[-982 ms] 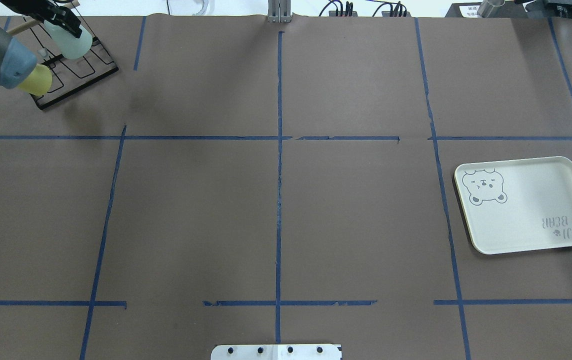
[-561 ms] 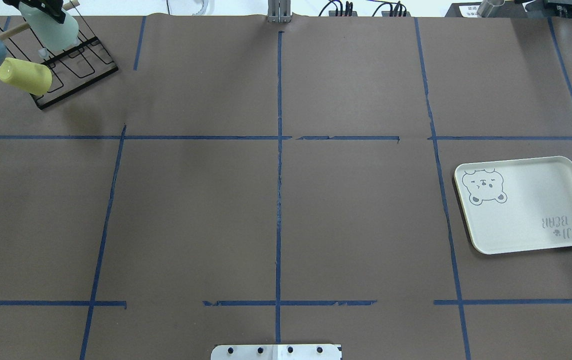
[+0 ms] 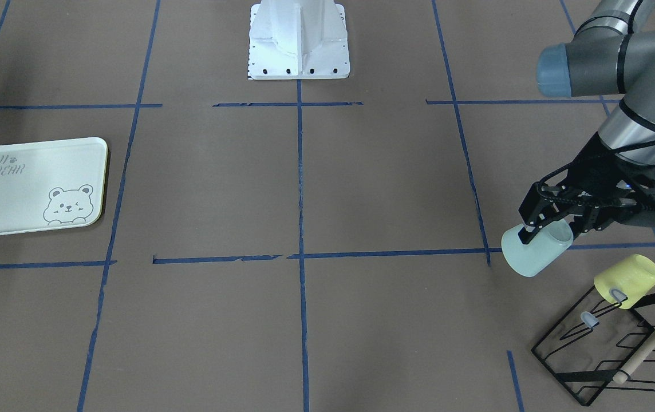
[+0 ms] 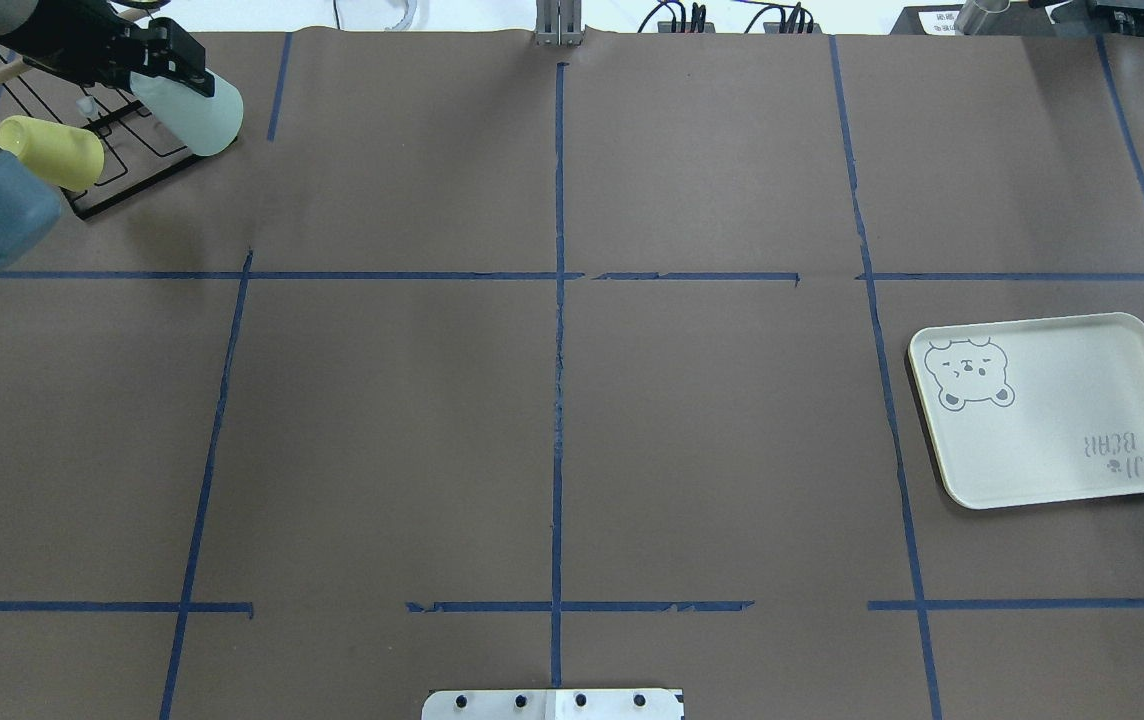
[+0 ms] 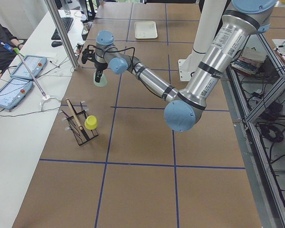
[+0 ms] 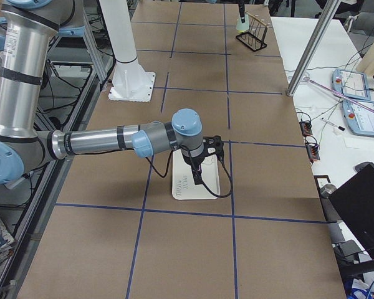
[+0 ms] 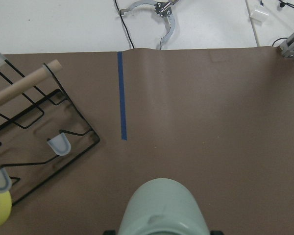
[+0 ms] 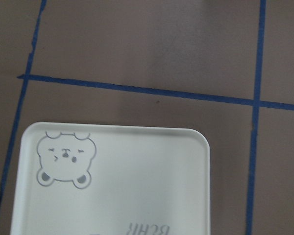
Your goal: Left arm grabs green cup and hands to right arm on tray
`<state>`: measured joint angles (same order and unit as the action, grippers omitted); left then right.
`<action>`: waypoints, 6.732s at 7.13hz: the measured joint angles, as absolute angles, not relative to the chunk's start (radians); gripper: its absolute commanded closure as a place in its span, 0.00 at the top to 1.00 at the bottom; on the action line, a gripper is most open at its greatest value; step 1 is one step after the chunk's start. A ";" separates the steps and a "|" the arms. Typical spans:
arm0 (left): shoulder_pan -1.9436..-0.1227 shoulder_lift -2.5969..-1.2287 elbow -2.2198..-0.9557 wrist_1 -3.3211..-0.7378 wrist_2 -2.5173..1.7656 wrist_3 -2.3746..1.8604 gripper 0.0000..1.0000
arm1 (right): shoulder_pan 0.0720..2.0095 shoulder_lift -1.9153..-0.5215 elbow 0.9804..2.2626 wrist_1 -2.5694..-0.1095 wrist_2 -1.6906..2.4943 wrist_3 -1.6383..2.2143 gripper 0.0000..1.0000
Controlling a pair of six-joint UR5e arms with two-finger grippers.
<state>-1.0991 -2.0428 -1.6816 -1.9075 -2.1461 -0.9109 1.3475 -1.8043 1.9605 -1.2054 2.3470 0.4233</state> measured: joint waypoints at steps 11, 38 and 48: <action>-0.645 -1.918 -2.003 -2.475 -2.031 -1.819 0.44 | 0.622 -1.469 1.949 -0.065 1.957 1.862 1.00; -0.511 -1.967 -1.831 -3.088 -1.991 -2.133 0.46 | 0.356 -1.201 1.839 0.087 1.603 1.886 0.30; -0.511 -1.968 -1.830 -3.088 -1.985 -2.134 0.47 | 0.347 -1.215 1.839 0.092 1.609 1.884 0.07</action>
